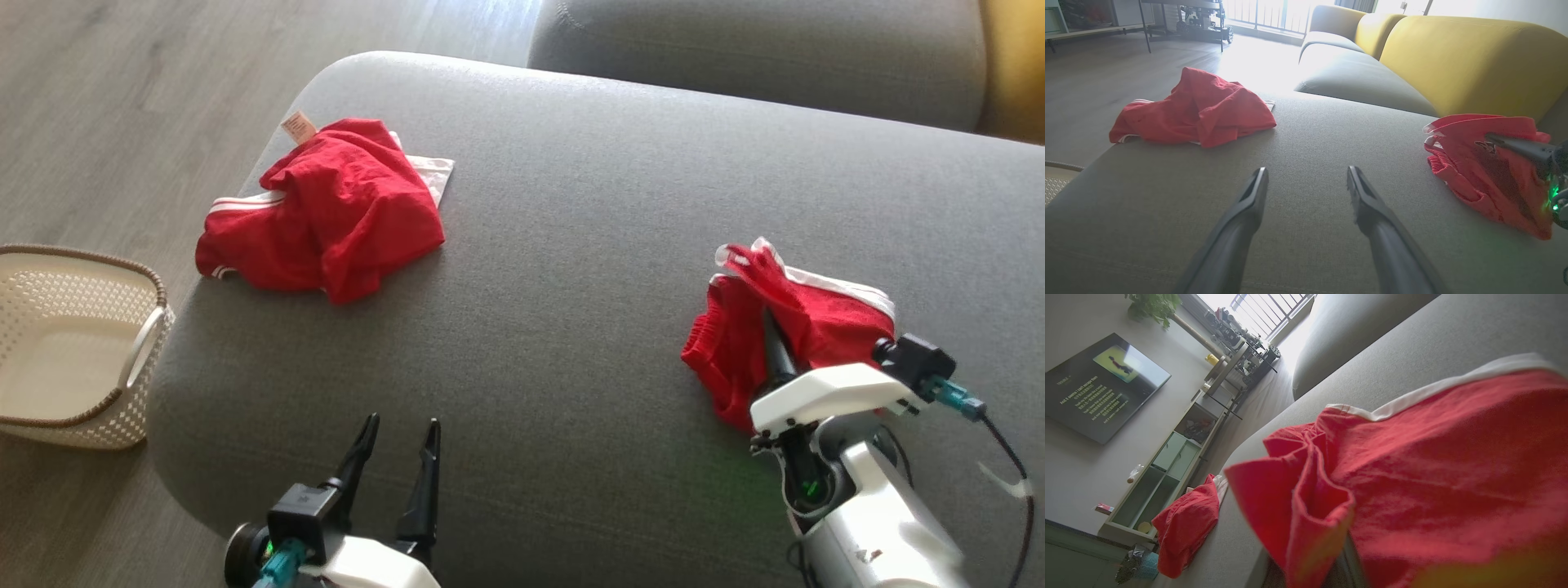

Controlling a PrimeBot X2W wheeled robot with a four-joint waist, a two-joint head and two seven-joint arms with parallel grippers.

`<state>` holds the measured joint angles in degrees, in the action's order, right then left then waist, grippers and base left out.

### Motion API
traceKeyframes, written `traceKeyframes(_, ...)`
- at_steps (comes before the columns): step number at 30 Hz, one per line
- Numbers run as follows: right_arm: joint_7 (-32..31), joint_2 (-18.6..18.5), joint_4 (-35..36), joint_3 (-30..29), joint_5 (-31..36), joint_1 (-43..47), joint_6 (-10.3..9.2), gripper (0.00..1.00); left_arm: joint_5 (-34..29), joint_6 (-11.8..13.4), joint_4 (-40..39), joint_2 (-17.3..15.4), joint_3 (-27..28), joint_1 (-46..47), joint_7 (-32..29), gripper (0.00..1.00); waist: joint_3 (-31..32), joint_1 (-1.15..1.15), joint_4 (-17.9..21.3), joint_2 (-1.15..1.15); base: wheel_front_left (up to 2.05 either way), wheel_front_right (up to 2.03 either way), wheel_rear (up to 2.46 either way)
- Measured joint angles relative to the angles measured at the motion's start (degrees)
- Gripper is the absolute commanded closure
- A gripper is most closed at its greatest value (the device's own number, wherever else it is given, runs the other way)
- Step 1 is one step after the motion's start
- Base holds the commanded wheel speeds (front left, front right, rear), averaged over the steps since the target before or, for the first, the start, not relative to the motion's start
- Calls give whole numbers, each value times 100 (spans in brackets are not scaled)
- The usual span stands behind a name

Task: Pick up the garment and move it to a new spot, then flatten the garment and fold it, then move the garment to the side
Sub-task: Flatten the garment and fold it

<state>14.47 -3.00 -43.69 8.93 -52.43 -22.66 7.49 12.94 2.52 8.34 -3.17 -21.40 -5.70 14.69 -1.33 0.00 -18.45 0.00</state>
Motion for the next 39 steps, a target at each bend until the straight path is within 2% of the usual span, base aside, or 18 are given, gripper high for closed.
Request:
traceKeyframes(3,-1,1,-166,130,-1,0,0,100,30,0,33,0,-2,0,0,0,-10,0,-51,0,0,0,0)
traceKeyframes(5,-1,0,-245,163,-250,-1,0,0,33,0,37,0,-9,1,0,0,-13,0,-84,0,0,0,0)
traceKeyframes(13,-1,-4,-294,548,-464,-12,0,0,34,1,38,0,-9,2,0,0,-18,0,-138,0,0,0,0)
traceKeyframes(22,-1,-9,-476,1429,-1131,-13,0,0,33,2,45,0,-20,8,0,0,-8,0,-288,0,0,0,0)
traceKeyframes(27,-1,-11,-710,1504,-1276,-46,0,0,32,-2,53,0,-10,8,0,0,-14,0,-370,0,0,0,0)
traceKeyframes(30,-2,-11,-644,1206,-1179,-111,0,0,-9,-58,-13,0,9,58,-1,0,-35,0,-453,0,0,0,0)
traceKeyframes(33,-1,-14,-309,749,-711,-146,0,0,-37,-60,-111,1,160,181,0,0,14,0,-548,0,0,0,0)
traceKeyframes(39,-1,-12,730,-311,793,154,0,0,-168,-204,-112,1,218,287,0,0,177,0,-688,0,0,0,0)
